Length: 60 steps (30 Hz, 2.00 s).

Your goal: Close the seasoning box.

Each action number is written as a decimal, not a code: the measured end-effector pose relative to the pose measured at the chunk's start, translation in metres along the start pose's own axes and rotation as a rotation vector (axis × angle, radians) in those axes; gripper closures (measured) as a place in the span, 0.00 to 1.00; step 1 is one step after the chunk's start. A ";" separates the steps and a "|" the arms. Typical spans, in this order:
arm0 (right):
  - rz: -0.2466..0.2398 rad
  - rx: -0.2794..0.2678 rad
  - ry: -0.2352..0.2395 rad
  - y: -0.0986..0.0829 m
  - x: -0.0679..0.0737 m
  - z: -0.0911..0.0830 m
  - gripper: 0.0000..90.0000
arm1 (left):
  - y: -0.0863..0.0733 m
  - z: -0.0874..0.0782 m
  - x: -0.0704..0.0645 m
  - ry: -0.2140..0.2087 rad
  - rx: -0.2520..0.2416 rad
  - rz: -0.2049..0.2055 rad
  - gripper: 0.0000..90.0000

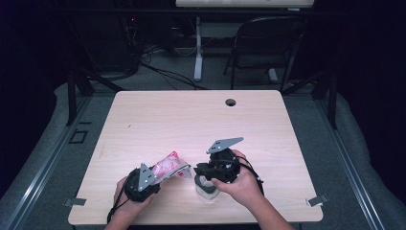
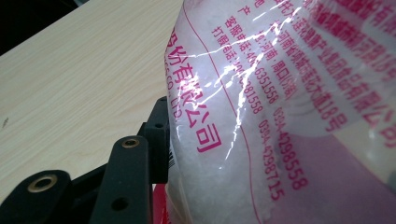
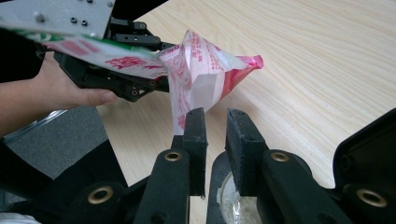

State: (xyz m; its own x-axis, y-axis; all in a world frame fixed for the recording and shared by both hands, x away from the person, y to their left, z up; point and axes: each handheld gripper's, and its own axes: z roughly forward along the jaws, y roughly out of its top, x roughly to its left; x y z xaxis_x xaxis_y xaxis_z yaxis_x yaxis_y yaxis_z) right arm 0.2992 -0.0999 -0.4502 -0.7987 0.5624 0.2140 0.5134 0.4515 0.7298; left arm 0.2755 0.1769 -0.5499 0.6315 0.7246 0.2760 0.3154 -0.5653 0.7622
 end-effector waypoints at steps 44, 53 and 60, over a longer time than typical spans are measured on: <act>-0.037 0.078 0.019 0.019 0.012 0.012 1.00 | 0.008 -0.003 -0.023 0.083 -0.011 0.170 0.63; -0.053 0.066 -0.040 0.021 0.008 0.007 1.00 | 0.012 -0.007 -0.027 0.109 -0.023 0.218 0.64; -0.059 0.059 -0.063 0.019 0.006 0.007 1.00 | 0.014 -0.007 -0.030 0.135 -0.017 0.252 0.65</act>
State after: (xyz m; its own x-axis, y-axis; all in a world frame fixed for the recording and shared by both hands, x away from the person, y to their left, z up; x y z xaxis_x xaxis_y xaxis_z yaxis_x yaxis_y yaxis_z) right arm 0.3063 -0.0830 -0.4398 -0.8078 0.5750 0.1296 0.4852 0.5238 0.7002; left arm 0.2560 0.1500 -0.5439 0.5882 0.6087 0.5324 0.1482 -0.7283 0.6690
